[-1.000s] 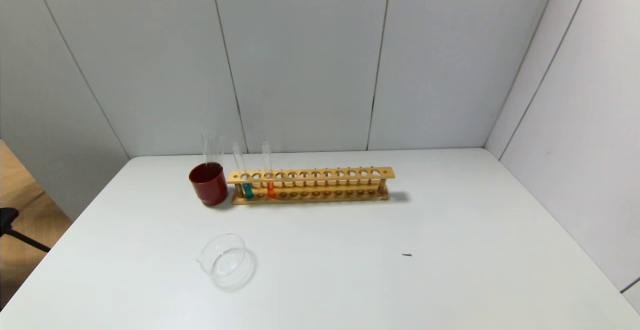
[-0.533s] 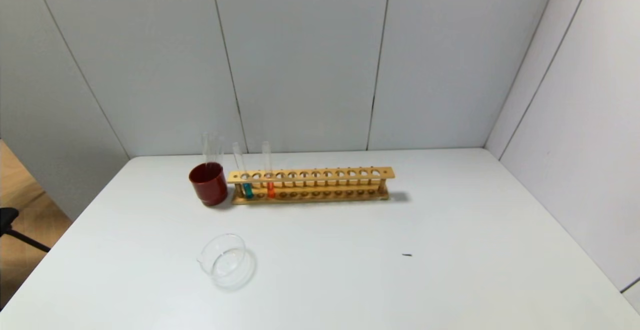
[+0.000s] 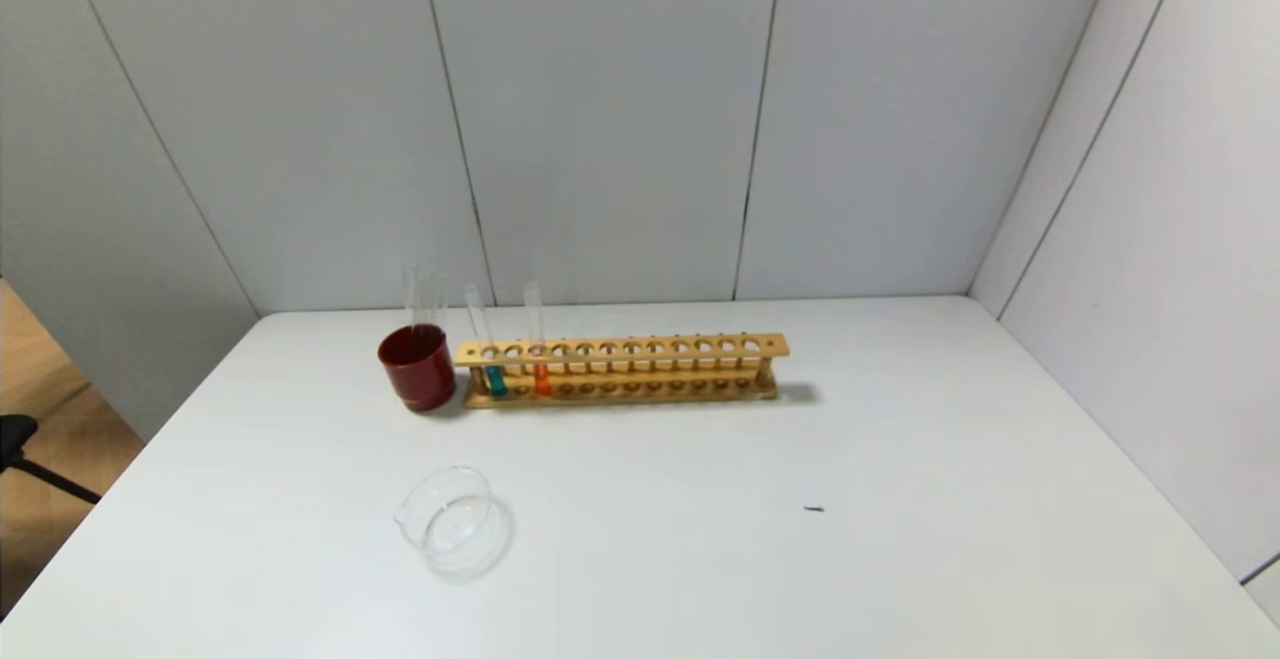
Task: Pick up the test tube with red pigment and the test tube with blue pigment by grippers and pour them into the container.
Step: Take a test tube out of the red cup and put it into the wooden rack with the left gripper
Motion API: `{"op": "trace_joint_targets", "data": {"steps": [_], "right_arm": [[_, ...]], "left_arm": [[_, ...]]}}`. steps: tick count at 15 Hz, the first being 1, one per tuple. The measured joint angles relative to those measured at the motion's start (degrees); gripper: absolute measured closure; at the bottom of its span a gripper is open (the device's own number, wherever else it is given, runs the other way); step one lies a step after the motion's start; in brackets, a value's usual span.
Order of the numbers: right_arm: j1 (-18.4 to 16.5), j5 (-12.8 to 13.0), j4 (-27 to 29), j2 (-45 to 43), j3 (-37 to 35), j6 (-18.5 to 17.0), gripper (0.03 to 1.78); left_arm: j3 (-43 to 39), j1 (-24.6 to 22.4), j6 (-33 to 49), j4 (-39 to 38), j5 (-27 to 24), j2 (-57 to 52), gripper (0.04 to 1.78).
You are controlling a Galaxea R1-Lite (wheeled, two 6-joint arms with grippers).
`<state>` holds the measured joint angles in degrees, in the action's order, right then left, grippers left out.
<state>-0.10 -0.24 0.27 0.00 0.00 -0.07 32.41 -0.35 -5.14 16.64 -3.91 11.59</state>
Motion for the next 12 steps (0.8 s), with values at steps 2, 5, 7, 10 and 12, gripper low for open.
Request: {"op": "trace_joint_targets", "data": {"steps": [2, 5, 7, 10, 12], "right_arm": [[0.0, 0.0, 0.0, 0.0, 0.0, 0.0, 0.06], [0.0, 0.0, 0.0, 0.0, 0.0, 0.0, 0.06], [0.0, 0.0, 0.0, 0.0, 0.0, 0.0, 0.06], [0.0, 0.0, 0.0, 0.0, 0.0, 0.0, 0.06], [0.0, 0.0, 0.0, 0.0, 0.0, 0.0, 0.06]], "left_arm": [[9.8, -0.4, 0.0, 2.9, -0.5, 9.9, 0.07], [19.5, -0.7, 0.6, 1.2, -1.7, 25.8, 0.07], [21.0, 0.3, 2.7, -4.9, -2.3, 35.8, 0.07], [19.1, 4.1, 7.3, -18.9, -2.7, 49.2, 0.07], [17.3, 6.4, 9.3, -27.9, -2.7, 58.0, 0.07]]}}
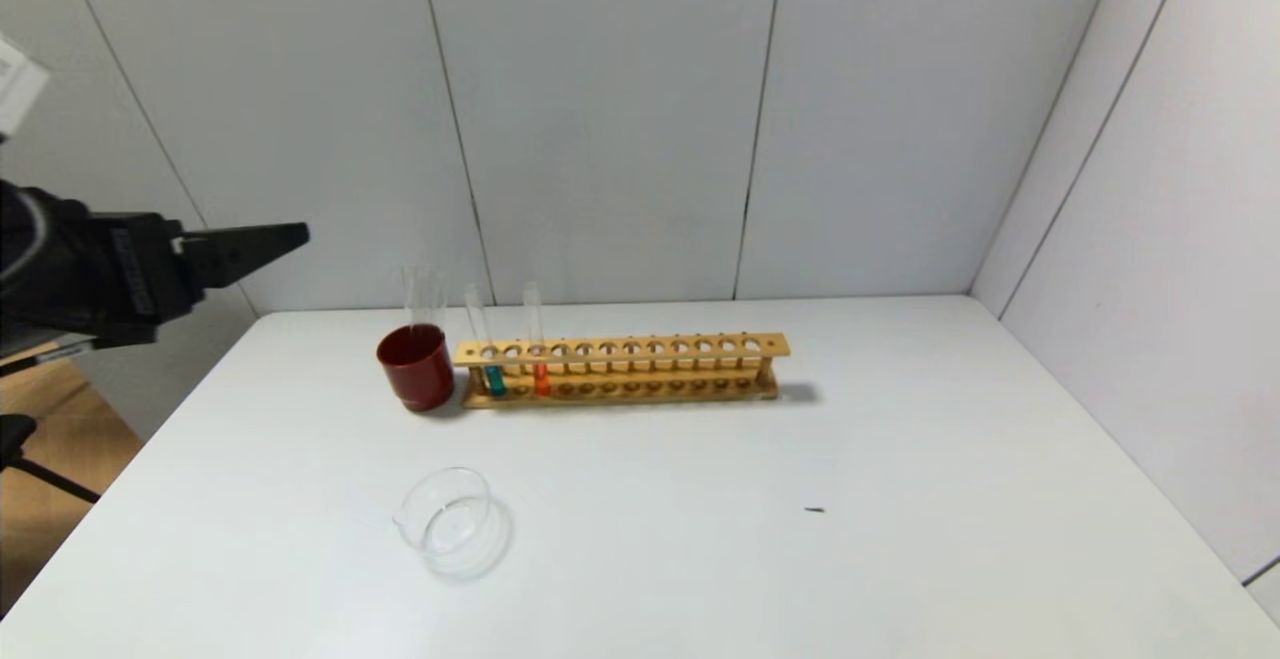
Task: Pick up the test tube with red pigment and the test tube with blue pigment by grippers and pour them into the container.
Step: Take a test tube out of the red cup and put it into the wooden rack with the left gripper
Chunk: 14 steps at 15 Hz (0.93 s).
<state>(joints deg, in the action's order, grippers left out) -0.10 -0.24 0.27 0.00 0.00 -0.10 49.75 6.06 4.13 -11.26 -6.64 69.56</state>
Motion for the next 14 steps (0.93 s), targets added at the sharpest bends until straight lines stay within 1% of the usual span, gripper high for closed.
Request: {"op": "trace_joint_targets", "data": {"steps": [3, 8, 12, 14], "right_arm": [[0.0, 0.0, 0.0, 0.0, 0.0, 0.0, 0.06], [0.0, 0.0, 0.0, 0.0, 0.0, 0.0, 0.06], [0.0, 0.0, 0.0, 0.0, 0.0, 0.0, 0.06], [0.0, 0.0, 0.0, 0.0, 0.0, 0.0, 0.06]], "left_arm": [[-1.9, 2.9, 3.1, -8.5, 0.2, 10.7, 0.07], [-3.6, 4.3, 3.8, -18.9, 0.2, 23.6, 0.07], [-1.3, 5.0, 3.5, -23.1, 0.6, 32.2, 0.07], [2.1, 5.8, 3.4, -23.5, 1.9, 36.4, 0.07]]}}
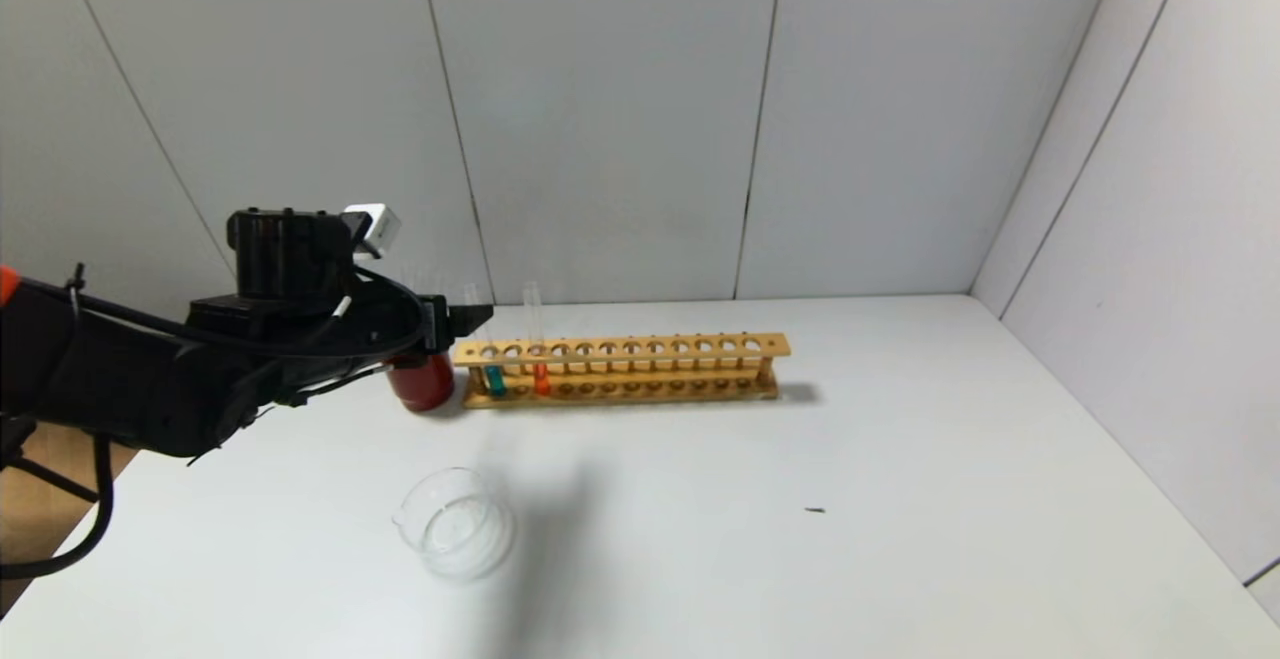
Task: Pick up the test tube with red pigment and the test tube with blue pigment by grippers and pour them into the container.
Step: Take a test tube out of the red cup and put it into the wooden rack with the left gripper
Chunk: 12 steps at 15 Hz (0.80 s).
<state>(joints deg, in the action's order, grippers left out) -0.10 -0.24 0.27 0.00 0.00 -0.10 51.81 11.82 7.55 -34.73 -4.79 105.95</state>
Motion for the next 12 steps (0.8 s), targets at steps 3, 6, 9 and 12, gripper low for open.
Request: {"op": "trace_joint_targets", "data": {"steps": [3, 6, 9, 12], "right_arm": [[0.0, 0.0, 0.0, 0.0, 0.0, 0.0, 0.06], [0.0, 0.0, 0.0, 0.0, 0.0, 0.0, 0.06], [0.0, 0.0, 0.0, 0.0, 0.0, 0.0, 0.06], [0.0, 0.0, 0.0, 0.0, 0.0, 0.0, 0.06]], "left_arm": [[4.8, 0.5, -0.1, 0.0, 0.5, 5.3, 0.07], [7.6, 0.5, -0.2, -0.1, 0.5, 9.5, 0.07], [10.7, 0.3, -0.2, -0.1, 0.5, 13.0, 0.09], [11.5, 0.3, -0.2, -0.1, 0.5, 14.9, 0.31]]}}
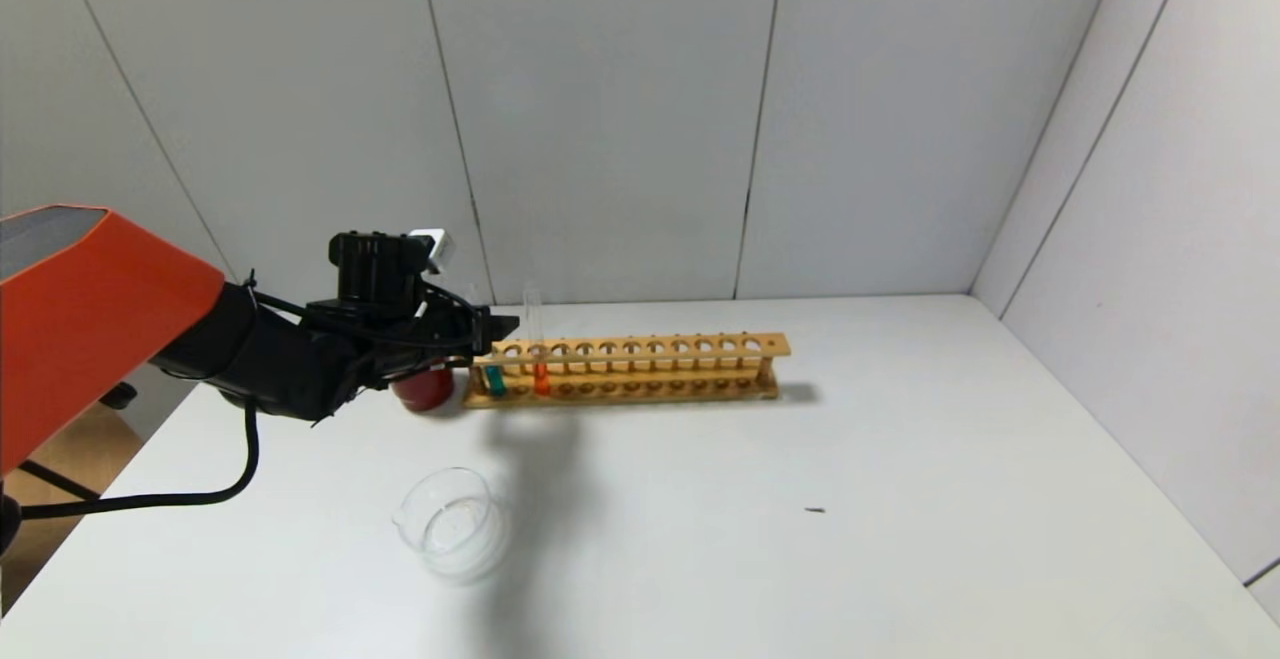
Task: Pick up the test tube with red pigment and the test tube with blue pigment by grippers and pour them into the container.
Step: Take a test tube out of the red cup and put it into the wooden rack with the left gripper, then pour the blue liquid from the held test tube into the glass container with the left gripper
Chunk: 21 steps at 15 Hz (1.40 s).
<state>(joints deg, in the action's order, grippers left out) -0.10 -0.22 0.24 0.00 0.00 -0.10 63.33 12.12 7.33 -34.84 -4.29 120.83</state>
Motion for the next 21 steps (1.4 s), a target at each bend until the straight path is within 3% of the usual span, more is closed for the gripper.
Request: {"op": "trace_joint_targets", "data": {"steps": [7, 13, 21], "right_arm": [[0.0, 0.0, 0.0, 0.0, 0.0, 0.0, 0.06], [0.0, 0.0, 0.0, 0.0, 0.0, 0.0, 0.06], [0.1, 0.0, 0.0, 0.0, 0.0, 0.0, 0.06]], "left_arm": [[1.3, 0.4, 0.0, 0.0, 0.0, 0.9, 1.43], [1.9, 0.6, -1.7, 2.4, 0.2, -3.8, 1.5], [11.6, 0.7, -10.3, 22.6, 1.5, -20.8, 1.5]]}}
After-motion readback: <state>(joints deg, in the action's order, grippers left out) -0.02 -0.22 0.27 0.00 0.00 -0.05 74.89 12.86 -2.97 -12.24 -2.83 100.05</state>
